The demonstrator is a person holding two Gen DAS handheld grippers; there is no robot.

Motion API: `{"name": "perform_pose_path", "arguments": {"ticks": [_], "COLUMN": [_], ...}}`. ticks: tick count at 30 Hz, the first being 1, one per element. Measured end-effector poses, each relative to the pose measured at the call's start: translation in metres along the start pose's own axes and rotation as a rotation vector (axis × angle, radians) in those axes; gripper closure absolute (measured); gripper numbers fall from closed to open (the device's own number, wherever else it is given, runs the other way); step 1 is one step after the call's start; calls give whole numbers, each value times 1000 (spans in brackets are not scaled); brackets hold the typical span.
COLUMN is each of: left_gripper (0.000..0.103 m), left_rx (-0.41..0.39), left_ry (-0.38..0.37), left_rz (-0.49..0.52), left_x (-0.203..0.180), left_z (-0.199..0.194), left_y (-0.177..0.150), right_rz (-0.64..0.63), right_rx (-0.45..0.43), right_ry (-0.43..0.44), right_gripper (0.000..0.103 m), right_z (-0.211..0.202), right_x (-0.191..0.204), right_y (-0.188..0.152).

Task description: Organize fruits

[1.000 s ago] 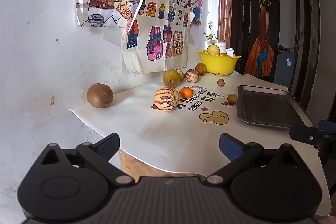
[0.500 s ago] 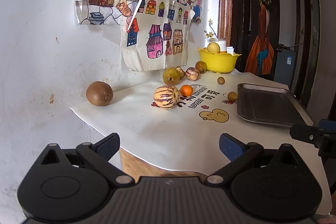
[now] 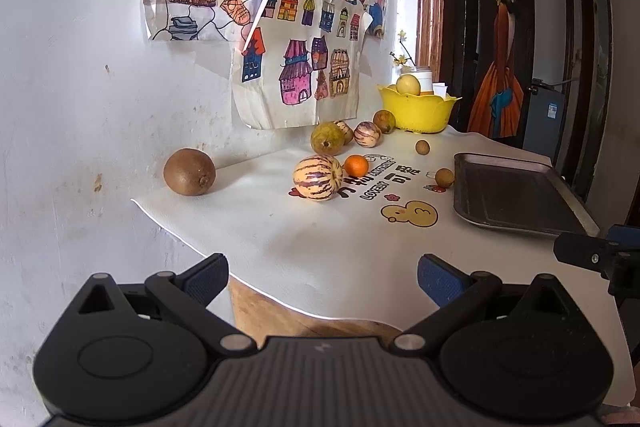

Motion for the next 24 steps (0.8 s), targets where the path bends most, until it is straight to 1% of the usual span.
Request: {"name": "perform_pose_path", "arguments": {"ticks": [24], "left_gripper": [0], "left_rx": [11], "left_ry": [4], "left_rz": [-9], "left_x": [3], "left_z": [1], "left_y": [-2], "right_rz": [-5], "right_rx": [6], "right_ry": [-1], "right_gripper": [0], "right_z": [3], "right_x": [1], "right_y": [-5]}}
Point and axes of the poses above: each gripper's, at about its wrist camera, not at the fingertips, and z roughly the way its jaws point, x to its left, y to its top, the point moved 10 cm from there along z, roughly the way its jaws point, and after that the axes turned 4 degrees about x, right-handed, at the moved point
